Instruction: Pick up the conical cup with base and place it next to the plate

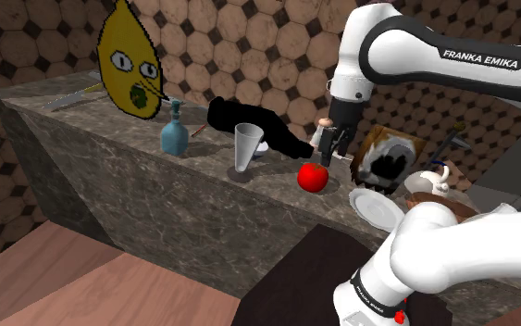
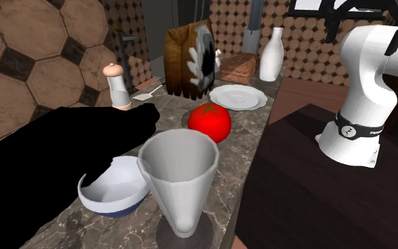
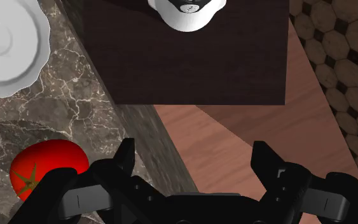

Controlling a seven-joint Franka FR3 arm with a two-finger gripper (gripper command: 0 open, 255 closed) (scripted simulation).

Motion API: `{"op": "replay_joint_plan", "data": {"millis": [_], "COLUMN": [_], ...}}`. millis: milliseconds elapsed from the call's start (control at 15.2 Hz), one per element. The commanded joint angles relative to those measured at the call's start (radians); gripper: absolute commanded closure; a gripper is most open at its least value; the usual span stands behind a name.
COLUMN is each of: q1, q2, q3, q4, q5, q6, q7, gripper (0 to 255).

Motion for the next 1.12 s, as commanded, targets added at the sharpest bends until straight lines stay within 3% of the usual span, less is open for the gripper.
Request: {"op": "replay_joint_plan", "data": {"millis": [0,528,1056], "q1": [0.000,-0.014,-0.023], "q2": [0.000,0.307,0.616], "q3": [0.000,-0.073,-0.133], "q4": [0.000,0.159,0.397], "q5": [0.000,0.008,0.065], "q6": [0.000,0.169,0.254], "q7": [0.000,-0.064,-0.142], "gripper": [0,0,0]}}
